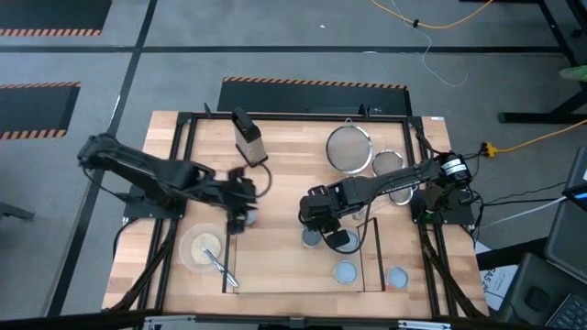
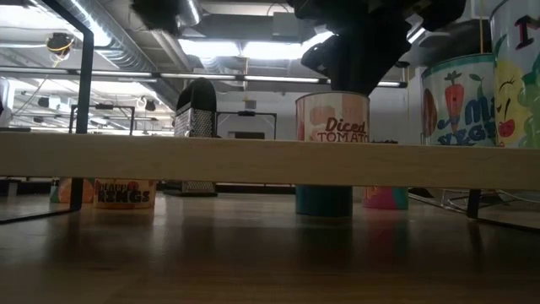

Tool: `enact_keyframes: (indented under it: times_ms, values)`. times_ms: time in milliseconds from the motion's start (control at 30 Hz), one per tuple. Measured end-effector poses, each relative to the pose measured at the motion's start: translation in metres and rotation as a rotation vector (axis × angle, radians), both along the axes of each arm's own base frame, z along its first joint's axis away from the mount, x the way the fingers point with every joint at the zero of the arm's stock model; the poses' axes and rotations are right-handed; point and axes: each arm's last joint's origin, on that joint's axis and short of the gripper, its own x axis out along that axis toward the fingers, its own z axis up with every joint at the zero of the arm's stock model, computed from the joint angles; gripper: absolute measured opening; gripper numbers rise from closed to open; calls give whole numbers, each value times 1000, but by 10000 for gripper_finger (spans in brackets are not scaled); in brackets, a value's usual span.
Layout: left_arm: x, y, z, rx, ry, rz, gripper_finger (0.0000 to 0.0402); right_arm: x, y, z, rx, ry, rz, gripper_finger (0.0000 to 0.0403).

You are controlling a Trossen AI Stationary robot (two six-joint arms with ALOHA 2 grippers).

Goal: Pick and place cans onto a shelf
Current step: Put the small canned oranges on the shelf

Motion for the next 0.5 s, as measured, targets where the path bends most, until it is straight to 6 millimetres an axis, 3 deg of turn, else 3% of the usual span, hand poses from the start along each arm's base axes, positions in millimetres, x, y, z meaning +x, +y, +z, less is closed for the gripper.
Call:
enact_keyframes:
  times_ms: [233, 367, 500]
  values:
    - [-50, 14, 5, -31, 212, 130, 70, 0, 0, 0, 0, -1, 0, 107]
    - [-65, 20, 3, -20, 293, 282, 73, 0, 0, 0, 0, -1, 0, 107]
    - [-70, 22, -3, -3, 344, 317, 82, 0, 0, 0, 0, -1, 0, 107]
